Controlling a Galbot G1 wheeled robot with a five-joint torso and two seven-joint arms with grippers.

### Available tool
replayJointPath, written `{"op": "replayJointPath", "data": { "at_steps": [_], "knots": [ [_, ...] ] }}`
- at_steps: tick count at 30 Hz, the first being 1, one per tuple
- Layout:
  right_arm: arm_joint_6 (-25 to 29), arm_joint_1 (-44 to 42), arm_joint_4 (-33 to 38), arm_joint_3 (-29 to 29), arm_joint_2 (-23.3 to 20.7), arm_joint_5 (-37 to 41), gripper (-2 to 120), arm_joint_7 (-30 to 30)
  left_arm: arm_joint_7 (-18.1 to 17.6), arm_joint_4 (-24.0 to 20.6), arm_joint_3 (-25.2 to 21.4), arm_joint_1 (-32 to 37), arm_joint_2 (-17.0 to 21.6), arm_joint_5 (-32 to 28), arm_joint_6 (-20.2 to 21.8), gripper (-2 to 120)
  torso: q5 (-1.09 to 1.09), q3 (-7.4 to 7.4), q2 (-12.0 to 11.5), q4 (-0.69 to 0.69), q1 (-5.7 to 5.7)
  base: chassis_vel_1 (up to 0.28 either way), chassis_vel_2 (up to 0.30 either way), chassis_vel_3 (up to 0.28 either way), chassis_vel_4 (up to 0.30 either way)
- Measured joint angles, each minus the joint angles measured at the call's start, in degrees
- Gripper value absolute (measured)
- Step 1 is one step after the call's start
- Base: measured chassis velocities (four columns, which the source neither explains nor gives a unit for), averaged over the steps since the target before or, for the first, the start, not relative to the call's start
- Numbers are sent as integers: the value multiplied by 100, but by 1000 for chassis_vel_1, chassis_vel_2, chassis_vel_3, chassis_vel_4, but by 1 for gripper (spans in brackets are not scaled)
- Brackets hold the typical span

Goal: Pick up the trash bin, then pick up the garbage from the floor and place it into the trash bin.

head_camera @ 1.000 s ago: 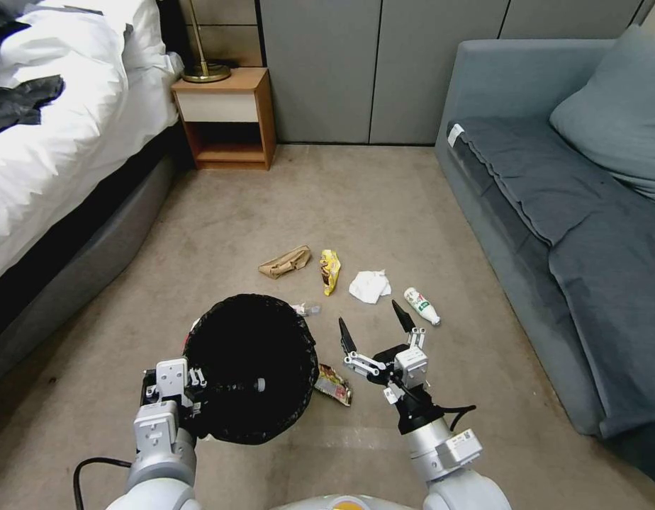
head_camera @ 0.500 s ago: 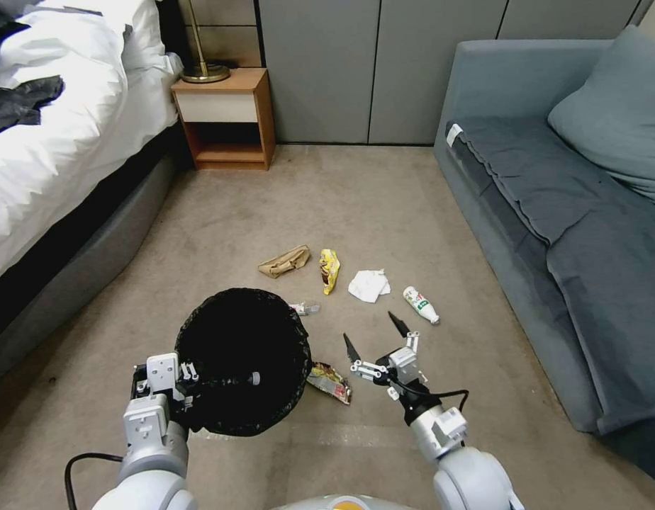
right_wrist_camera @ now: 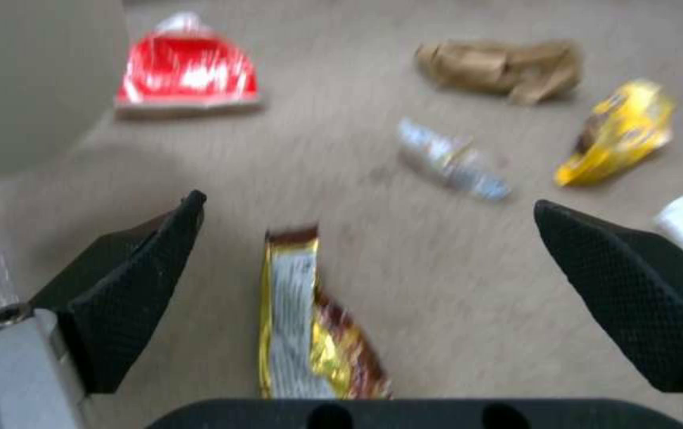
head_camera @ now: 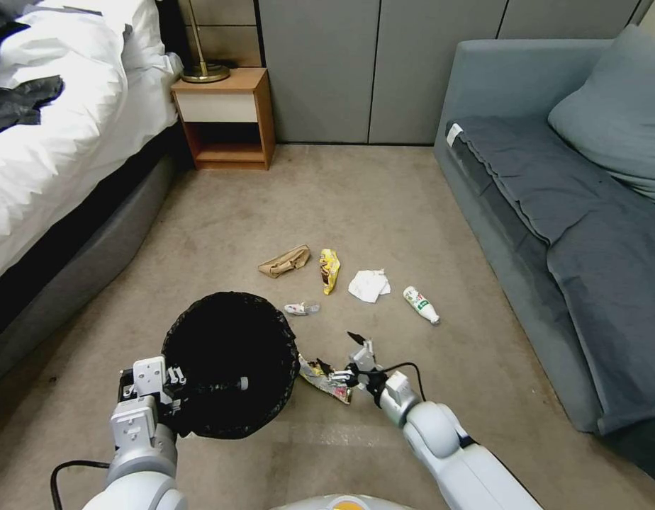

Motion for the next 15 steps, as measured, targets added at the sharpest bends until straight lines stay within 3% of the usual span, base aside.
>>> {"op": "replayJointPath", "data": {
  "at_steps": [15],
  "knots": [
    [-43, 529, -1433, 90, 284, -151, 100, -448, 2, 109, 201, 4, -86, 157, -49, 1, -1, 0, 0, -1, 0, 0, 0, 0, 0]
  ]
}}
